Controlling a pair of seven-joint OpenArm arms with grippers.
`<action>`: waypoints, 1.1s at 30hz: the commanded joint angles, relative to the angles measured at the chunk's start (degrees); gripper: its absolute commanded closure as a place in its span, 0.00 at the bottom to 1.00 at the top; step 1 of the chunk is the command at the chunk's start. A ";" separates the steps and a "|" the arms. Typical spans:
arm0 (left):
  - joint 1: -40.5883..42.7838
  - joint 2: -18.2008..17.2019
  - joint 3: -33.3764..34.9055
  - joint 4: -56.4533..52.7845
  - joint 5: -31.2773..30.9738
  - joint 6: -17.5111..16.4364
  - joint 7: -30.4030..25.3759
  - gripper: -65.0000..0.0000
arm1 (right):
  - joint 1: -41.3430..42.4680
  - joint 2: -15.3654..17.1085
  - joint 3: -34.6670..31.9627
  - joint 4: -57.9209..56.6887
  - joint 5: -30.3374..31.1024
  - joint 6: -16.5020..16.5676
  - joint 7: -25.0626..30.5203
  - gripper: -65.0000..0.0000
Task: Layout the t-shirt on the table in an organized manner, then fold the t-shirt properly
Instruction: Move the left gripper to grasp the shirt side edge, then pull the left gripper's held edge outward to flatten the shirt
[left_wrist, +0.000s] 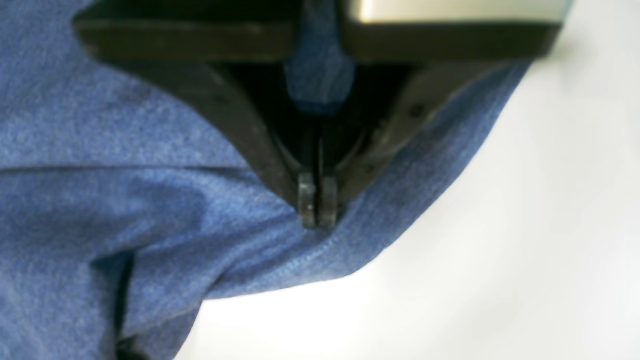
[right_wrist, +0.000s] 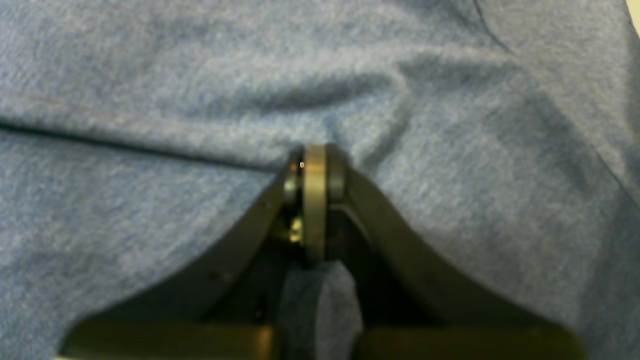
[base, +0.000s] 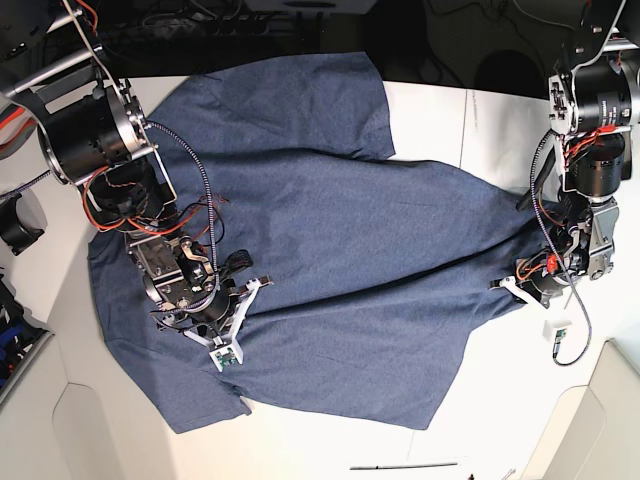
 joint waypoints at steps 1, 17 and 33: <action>1.79 -0.79 0.04 -0.50 2.67 1.11 5.44 1.00 | 0.87 0.52 0.04 0.15 -0.24 0.22 -1.95 1.00; 12.85 -0.85 -0.11 2.91 -16.57 -14.97 13.11 1.00 | -1.01 1.60 0.04 0.15 -0.26 0.17 -1.95 1.00; 8.57 -0.96 -11.50 19.12 -19.43 -18.12 5.53 1.00 | -0.96 1.57 0.04 0.15 -0.24 0.20 -1.97 1.00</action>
